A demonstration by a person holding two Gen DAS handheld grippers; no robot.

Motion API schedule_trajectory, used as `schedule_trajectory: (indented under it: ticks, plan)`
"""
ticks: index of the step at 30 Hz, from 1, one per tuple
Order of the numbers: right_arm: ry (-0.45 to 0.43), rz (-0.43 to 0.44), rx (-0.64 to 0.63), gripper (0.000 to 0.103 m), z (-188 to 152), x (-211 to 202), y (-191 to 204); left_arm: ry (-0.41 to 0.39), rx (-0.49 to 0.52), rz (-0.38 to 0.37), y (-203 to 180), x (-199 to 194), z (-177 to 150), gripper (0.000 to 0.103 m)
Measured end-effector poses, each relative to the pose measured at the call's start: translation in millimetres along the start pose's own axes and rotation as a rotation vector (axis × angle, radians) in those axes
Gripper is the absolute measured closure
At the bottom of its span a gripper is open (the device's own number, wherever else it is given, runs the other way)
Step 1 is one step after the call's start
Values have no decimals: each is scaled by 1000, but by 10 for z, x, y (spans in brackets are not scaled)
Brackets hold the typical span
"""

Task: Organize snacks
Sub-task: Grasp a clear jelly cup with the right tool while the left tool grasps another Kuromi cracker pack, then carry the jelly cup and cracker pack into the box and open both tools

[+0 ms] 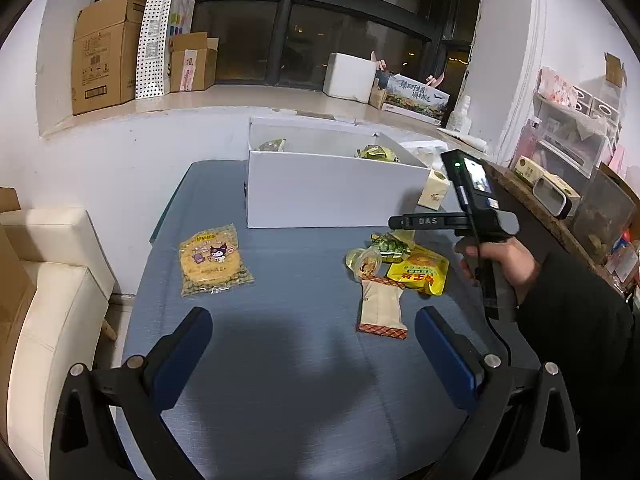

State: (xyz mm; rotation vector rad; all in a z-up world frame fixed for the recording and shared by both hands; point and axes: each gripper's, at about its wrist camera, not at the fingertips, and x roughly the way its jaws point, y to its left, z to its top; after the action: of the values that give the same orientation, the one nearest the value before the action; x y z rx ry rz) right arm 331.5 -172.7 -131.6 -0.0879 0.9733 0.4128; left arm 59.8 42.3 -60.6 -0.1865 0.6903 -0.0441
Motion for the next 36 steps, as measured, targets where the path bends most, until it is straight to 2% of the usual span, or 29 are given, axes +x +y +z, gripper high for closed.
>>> schedule_trajectory:
  ticks: [1, 2, 4, 5, 6, 8, 11, 14, 22, 25, 27, 30, 32, 34, 36]
  plan:
    - [17, 0, 5, 7, 5, 60, -12, 3, -3, 2, 9, 11, -4, 0]
    - [35, -4, 6, 15, 7, 112, -22, 8, -8, 3, 24, 31, -10, 0]
    - [72, -23, -7, 44, 0, 199, -31, 20, -16, 2, 49, 71, -13, 0]
    - [58, -44, -18, 60, -1, 182, -27, 23, -20, 5, 55, 79, -20, 0]
    - [54, -56, -18, 64, 4, 166, -34, 24, -24, 8, 64, 89, -24, 0]
    - [60, -31, -8, 65, -1, 147, -63, 29, -36, 3, 88, 114, -29, 0]
    - [34, -66, -35, 65, -24, 74, -77, 39, -64, 4, 150, 183, -28, 0]
    - [15, -50, -17, 65, -47, -47, -126, 51, -78, 10, 197, 274, -6, 0]
    - [-105, 33, -50, 65, -267, -747, -58, 111, -109, 40, 414, 808, 188, 0]
    - [-147, 76, -59, 65, -383, -1041, 54, 141, -126, 79, 551, 1117, 282, 0]
    - [-157, 116, -33, 65, -542, -1188, 81, 169, -127, 153, 647, 1368, 342, 0]
    - [-160, 147, -3, 65, -717, -1290, 179, 203, -148, 221, 806, 1661, 404, 1]
    - [-160, 159, 5, 65, -792, -1274, 183, 222, -166, 257, 905, 1784, 435, 5]
    - [-156, 179, 11, 65, -904, -1297, 207, 242, -177, 268, 954, 1846, 438, 24]
    - [-153, 199, 19, 65, -977, -1327, 223, 237, -141, 273, 925, 1851, 440, 25]
